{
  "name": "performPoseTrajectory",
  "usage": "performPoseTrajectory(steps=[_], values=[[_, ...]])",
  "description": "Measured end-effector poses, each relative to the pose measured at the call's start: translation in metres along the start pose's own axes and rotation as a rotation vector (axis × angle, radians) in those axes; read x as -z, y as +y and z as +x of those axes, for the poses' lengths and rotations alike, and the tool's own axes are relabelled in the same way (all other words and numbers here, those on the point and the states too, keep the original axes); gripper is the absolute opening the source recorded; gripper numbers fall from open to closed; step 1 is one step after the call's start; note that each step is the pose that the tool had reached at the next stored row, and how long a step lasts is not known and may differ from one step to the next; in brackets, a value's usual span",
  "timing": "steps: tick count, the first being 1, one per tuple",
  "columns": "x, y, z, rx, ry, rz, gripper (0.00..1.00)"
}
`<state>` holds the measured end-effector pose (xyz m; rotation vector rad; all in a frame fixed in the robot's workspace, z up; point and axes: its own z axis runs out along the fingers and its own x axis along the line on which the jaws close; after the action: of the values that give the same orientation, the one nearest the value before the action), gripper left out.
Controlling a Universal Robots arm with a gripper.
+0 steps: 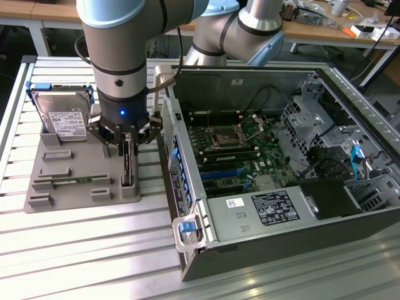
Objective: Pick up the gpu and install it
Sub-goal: 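Pick up the gpu and move the gpu toward the slot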
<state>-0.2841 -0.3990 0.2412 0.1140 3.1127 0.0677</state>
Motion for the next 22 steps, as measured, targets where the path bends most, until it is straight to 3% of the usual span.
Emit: performPoseTrajectory(steps=[12, 22], values=[[-0.0082, -0.0004, 0.0002, 0.0, 0.0001, 0.0002, 0.36], [-0.0054, -0.0003, 0.0001, 0.0, -0.0006, -0.0001, 0.36]])
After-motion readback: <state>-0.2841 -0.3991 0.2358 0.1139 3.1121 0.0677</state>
